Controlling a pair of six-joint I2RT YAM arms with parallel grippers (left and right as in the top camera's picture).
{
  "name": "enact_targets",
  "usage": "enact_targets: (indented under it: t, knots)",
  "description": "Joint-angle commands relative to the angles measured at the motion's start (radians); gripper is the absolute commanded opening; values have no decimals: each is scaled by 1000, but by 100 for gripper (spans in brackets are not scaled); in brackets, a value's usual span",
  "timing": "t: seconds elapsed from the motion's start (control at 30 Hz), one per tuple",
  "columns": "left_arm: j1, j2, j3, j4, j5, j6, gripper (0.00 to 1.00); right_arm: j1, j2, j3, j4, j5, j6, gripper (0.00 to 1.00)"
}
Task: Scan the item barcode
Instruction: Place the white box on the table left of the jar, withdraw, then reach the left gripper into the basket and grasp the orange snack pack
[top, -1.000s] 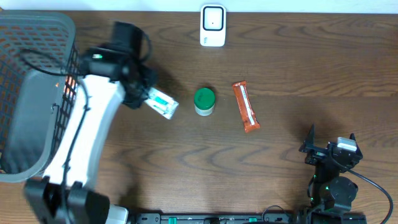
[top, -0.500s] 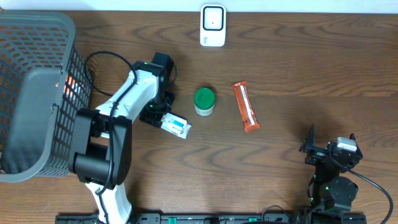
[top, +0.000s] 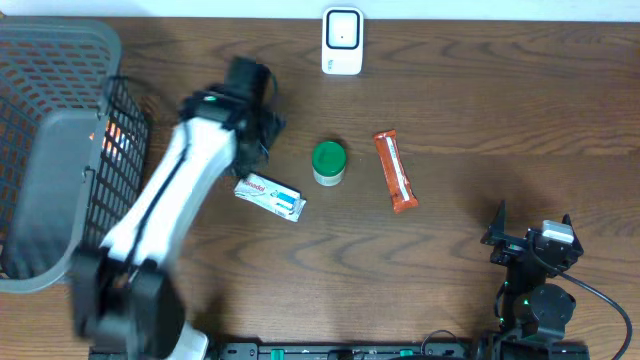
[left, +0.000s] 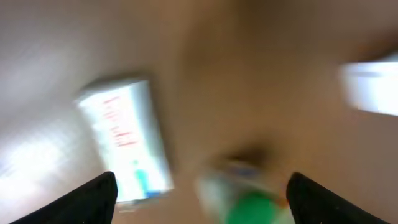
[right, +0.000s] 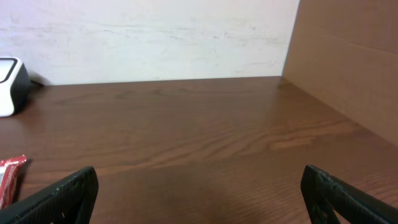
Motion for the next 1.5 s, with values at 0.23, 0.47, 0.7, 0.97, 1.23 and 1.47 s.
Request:
enact_targets:
  t: [0.23,0.47,0.7,0.97,1.23,1.47]
  knots:
    - [188,-515,124,329,-181,912,88,10,-3,-1,-3,2,-12,99]
    - [636,-465,123,294,-71,782,99,10,-3,-1,-3,2,-11,99]
    - [869,-209,123,206,142,574,99,10,-3,-1,-3,2,-11,99]
    - [830,50,123,155,90,603,99,10,-3,-1,-3,2,-11,99]
    - [771,200,123,204,103,762,99,10,-3,-1,-3,2,-12,99]
    - [747,260,123,265,100,711,99,10,-3,-1,-3,2,-11,99]
